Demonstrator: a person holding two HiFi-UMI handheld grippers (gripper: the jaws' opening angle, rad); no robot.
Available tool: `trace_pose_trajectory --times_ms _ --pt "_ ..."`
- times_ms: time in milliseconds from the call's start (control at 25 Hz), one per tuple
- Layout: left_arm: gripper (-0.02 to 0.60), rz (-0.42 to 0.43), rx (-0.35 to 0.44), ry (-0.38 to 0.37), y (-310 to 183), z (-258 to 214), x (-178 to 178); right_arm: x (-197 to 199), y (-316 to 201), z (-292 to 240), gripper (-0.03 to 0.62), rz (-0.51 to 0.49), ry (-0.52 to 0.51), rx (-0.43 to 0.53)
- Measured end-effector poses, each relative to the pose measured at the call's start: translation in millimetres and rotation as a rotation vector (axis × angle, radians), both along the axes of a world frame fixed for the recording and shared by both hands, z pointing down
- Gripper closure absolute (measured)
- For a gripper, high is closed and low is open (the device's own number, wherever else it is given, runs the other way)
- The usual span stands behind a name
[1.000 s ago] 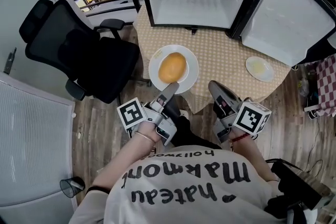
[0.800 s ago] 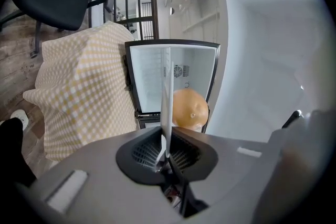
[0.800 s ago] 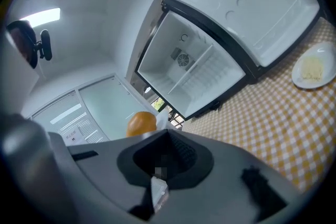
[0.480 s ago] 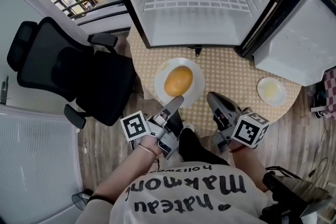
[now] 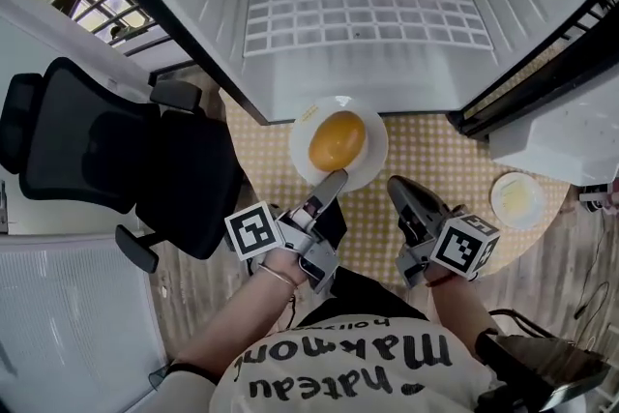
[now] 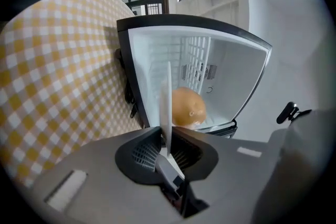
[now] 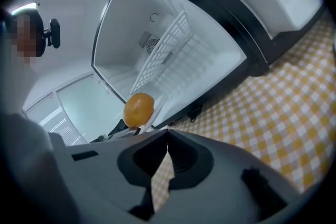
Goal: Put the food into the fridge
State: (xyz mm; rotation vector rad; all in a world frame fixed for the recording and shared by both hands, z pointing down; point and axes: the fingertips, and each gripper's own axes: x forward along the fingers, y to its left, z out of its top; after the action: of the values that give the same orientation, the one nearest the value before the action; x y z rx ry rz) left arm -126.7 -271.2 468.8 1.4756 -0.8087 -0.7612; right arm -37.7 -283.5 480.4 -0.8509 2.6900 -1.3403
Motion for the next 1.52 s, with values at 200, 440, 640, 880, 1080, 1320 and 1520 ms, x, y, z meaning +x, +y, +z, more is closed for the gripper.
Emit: trace_pose_trajectory --times_ms 200,440,640,880,1080,1320,1520 --pt "0.545 -0.004 -0.02 -0.007 -42.8 -0.7 -3.9 -0.7 -23.2 2.6 0.579 0.023 -0.011 -0.008" --pt "0.546 -0.042 -0.036 -0.021 -85.4 -5.1 -13.3 5.4 -36.8 6.6 0.579 0.055 -0.024 -0.028" --pt "0.547 -0.107 -0.054 -0.018 -114.2 -4.4 -23.6 14.3 -43.2 4.9 0.579 0.081 -0.025 -0.026" --pt "0.538 -0.125 -0.088 0.001 -129.5 3.1 -25.4 26.0 -45.6 1.3 0.579 0.119 -0.03 -0.028" --pt "0.537 -0.159 -0.118 0.006 -138.6 10.7 -28.7 28.0 -42.4 -3.9 0.579 0.115 -0.04 -0.012" --pt "0.528 -0.167 -0.155 -0.026 -142.2 14.6 -31.5 23.3 -41.3 -5.0 0.579 0.111 -0.077 -0.024" --pt "0.532 -0.18 -0.175 -0.011 -142.6 13.5 -32.4 18.2 -39.9 -7.0 0.579 0.094 -0.1 -0.03"
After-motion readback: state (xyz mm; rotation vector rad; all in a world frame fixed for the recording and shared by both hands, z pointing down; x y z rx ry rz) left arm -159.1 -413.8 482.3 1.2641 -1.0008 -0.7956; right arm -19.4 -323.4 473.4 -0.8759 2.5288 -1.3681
